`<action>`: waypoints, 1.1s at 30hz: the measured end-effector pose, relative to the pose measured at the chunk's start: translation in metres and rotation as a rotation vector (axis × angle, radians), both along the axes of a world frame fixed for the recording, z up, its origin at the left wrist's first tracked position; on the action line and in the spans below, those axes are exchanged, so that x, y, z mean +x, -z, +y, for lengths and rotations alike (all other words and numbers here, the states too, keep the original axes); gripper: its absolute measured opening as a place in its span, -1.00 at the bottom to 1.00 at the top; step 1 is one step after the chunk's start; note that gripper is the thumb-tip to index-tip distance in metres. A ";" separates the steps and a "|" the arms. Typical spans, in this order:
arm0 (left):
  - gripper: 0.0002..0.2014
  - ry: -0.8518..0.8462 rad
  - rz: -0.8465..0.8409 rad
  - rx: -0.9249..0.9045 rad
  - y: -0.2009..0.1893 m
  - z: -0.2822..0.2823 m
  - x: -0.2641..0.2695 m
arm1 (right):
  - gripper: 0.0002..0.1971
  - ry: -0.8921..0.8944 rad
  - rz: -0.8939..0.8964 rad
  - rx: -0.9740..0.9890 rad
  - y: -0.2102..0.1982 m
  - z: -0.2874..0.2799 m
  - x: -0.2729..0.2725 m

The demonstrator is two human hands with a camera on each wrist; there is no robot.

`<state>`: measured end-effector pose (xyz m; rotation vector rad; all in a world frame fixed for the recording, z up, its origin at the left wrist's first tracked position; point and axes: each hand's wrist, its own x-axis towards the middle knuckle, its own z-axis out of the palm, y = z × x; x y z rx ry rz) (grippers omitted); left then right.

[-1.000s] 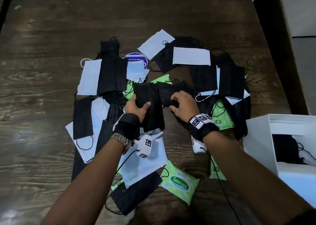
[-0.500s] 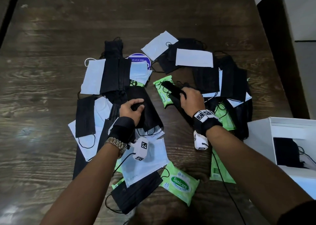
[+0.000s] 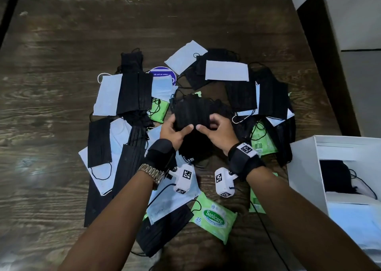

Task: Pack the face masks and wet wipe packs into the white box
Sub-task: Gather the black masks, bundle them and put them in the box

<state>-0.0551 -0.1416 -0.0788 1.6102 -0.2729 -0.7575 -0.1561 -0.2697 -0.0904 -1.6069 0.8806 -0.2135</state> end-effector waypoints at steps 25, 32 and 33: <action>-0.49 0.019 -0.080 0.101 0.021 -0.030 -0.066 | -0.51 -0.042 0.019 -0.206 0.010 0.009 -0.039; -0.62 0.028 -0.210 0.013 -0.009 -0.018 -0.049 | -0.59 -0.115 0.030 -0.330 -0.010 -0.016 -0.064; -0.59 0.067 -0.266 -0.003 -0.017 -0.019 -0.045 | -0.59 -0.143 0.025 -0.365 -0.018 -0.022 -0.068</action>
